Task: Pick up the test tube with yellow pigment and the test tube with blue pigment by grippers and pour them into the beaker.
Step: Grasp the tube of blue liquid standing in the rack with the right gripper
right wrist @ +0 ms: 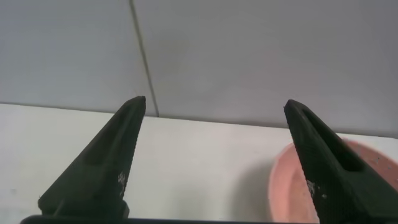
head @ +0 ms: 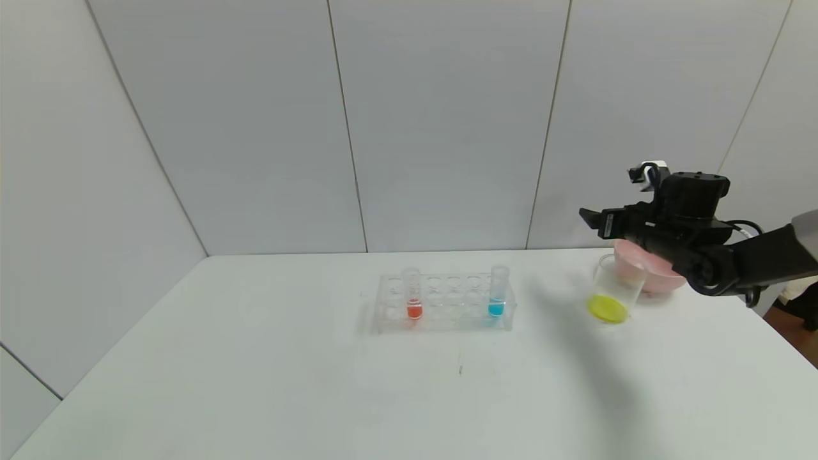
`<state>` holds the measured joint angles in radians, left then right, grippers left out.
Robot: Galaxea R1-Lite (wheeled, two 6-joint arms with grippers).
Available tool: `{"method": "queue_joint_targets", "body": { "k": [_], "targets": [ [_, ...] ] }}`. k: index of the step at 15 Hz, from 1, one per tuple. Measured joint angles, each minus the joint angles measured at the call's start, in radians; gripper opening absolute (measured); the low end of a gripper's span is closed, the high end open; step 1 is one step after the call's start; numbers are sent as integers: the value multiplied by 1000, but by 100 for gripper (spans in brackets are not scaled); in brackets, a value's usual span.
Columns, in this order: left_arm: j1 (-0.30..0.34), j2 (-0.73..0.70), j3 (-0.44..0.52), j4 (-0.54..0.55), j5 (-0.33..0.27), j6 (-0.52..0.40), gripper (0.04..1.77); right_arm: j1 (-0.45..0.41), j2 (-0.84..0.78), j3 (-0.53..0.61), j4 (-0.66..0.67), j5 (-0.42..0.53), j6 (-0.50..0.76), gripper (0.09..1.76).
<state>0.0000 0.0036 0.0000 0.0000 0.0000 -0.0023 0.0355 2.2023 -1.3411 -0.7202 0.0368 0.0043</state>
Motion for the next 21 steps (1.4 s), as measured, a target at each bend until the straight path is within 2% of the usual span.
{"method": "queue_joint_targets", "body": {
  "k": [3,6,11,14,17,19,21],
  "targets": [
    [0,0,0,0,0,0,176,96,-121,180,-35,-101,15,163],
    [-1,0,0,0,0,0,176,228,-243,349,-58,-315,21,166],
    [0,0,0,0,0,0,176,469,-378,566,-181,-548,80,168],
    [0,0,0,0,0,0,176,633,-399,659,-266,-672,150,169],
    [0,0,0,0,0,0,176,773,-377,731,-326,-753,222,170],
    [-1,0,0,0,0,0,176,831,-348,754,-347,-784,259,170],
    [0,0,0,0,0,0,176,854,-316,763,-364,-803,268,170]
  ]
}}
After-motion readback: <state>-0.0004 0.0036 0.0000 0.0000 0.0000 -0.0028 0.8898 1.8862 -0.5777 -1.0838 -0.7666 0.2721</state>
